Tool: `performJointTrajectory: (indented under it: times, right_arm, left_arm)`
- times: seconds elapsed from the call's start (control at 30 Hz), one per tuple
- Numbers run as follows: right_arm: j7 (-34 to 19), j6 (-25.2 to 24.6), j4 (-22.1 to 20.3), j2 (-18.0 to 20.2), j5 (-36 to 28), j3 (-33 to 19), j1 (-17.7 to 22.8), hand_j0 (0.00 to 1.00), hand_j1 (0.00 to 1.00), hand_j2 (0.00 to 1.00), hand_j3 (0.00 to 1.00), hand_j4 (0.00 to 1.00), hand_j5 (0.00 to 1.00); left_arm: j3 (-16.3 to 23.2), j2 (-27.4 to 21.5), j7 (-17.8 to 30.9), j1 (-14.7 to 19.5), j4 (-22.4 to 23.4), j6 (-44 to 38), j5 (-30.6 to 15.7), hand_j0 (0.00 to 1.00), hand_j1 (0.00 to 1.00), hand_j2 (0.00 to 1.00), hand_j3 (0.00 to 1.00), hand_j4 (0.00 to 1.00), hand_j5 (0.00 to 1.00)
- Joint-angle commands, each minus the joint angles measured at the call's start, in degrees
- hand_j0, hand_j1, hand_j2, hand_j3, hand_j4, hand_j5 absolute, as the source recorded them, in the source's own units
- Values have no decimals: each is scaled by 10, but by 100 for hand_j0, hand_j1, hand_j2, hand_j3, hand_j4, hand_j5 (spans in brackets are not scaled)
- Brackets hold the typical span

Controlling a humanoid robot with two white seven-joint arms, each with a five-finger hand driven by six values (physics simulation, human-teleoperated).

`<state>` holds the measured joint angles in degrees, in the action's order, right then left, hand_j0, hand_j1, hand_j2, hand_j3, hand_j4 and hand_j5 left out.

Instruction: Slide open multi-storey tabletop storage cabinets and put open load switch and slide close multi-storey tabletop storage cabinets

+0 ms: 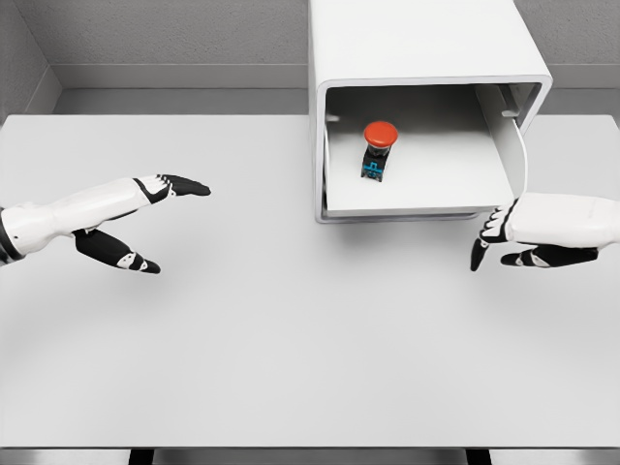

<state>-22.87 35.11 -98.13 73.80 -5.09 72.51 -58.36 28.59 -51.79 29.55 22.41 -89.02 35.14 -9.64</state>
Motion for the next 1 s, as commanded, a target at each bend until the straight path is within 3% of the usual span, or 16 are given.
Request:
performJointTrajectory:
  times: [0.0, 0.97]
  right_arm:
    - [0, -1, 1, -1, -5, -1, 0, 56, 56, 56, 56, 56, 56]
    - [-5, -1, 29, -38, -13, -9, -5, 56, 56, 56, 56, 56, 56]
  left_arm:
    - [0, -1, 0, 0, 0, -1, -5, 100, 100, 100, 100, 100, 100]
    - [0, -1, 0, 1, 0, -1, -5, 100, 100, 100, 100, 100, 100]
